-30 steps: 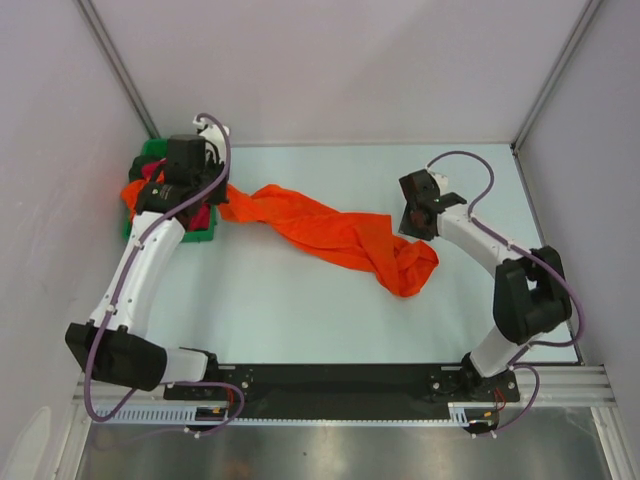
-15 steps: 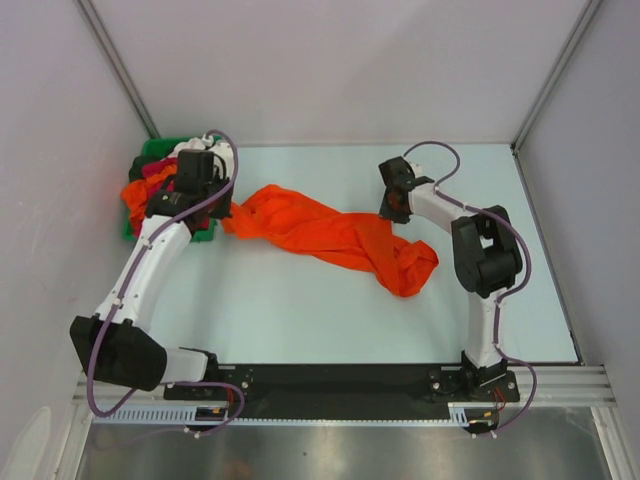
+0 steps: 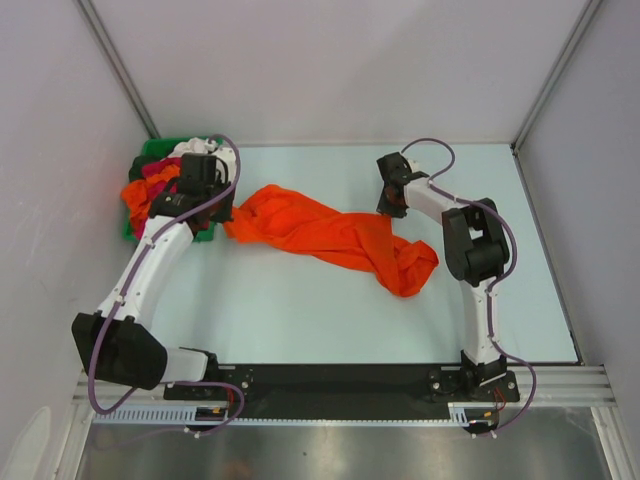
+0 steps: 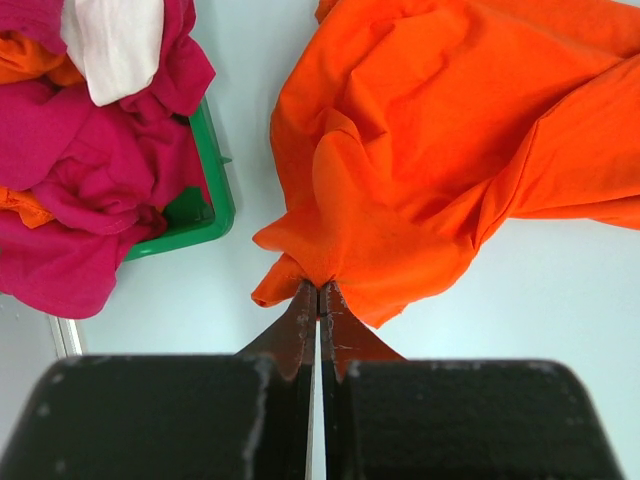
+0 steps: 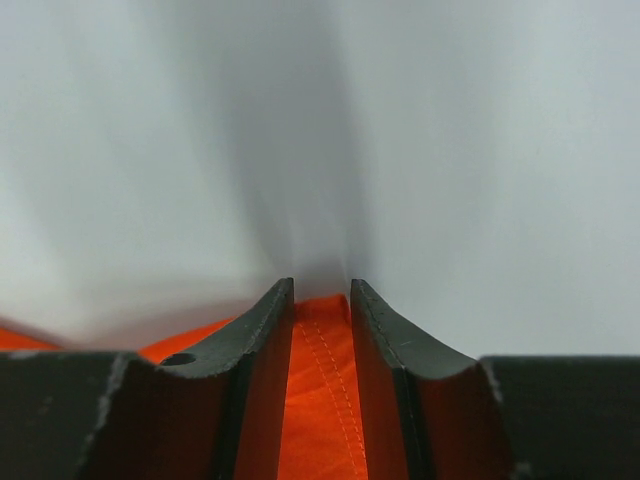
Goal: Fold and stack the t-shirts
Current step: Flatten out the tshirt
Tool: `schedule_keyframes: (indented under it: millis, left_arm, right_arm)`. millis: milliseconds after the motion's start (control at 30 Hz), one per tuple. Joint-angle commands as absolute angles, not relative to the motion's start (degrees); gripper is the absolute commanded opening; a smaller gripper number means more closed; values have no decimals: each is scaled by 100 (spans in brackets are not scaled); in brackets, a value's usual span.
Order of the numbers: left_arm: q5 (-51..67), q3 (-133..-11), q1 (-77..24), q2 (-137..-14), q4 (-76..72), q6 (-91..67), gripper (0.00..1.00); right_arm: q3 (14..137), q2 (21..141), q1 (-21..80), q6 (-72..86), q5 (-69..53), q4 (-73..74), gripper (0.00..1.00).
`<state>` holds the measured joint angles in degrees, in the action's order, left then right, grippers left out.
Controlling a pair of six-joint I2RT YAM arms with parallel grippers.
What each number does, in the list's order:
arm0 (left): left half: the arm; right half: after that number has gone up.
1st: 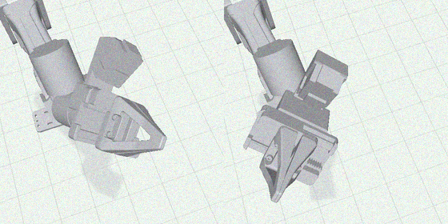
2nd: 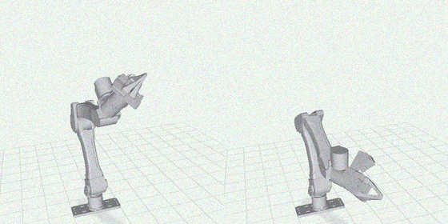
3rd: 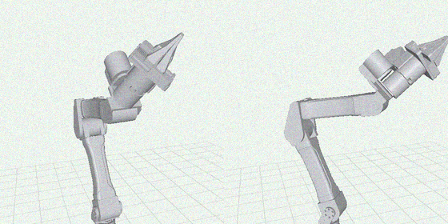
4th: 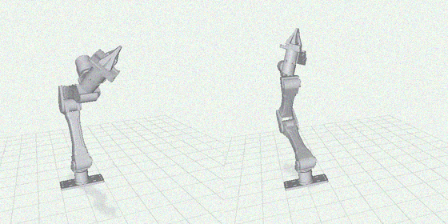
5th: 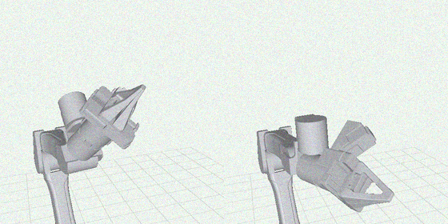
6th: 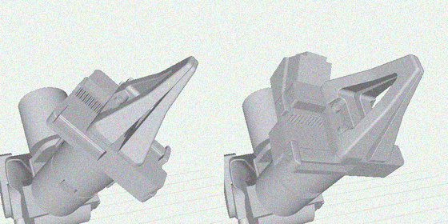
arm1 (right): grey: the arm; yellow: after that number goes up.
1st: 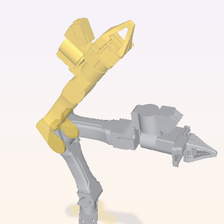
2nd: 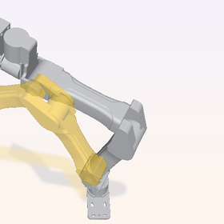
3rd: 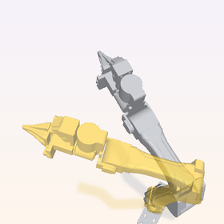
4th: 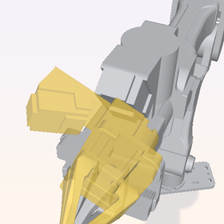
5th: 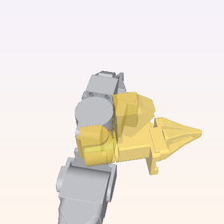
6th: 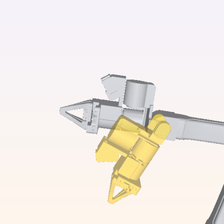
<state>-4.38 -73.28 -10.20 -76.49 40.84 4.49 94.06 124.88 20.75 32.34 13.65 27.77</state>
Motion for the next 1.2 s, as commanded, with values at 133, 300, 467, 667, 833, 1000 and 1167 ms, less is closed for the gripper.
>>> schedule_keyframes:
  millis: [133,300,467,667,833,1000,1167]
  left_arm:
    - [-422,-7339,-993,-7603,3902,387,0]
    - [-396,-7339,-984,-7620,3894,378,0]
    - [-360,-7313,-984,-7594,3902,369,0]
    - [-360,-7260,-993,-7532,3885,360,0]
    - [-518,-7741,-976,-7497,3858,369,0]
    - [-440,-8919,-967,-7751,4130,404,0]
    - [-492,-9922,-967,-7857,4280,527,0]
  right_arm:
    - [9325,12480,2057,3173,1406,2821,14]
    - [9132,12375,2065,3252,1415,2795,0]
    - [9009,12252,2083,3243,1441,2742,8]
    - [8763,11989,2109,3182,1529,2593,0]
    - [9043,11014,2250,2796,1968,2707,0]
    - [10148,10258,2268,2470,2302,3383,0]
    - [10661,9467,2390,2163,2724,3911,0]
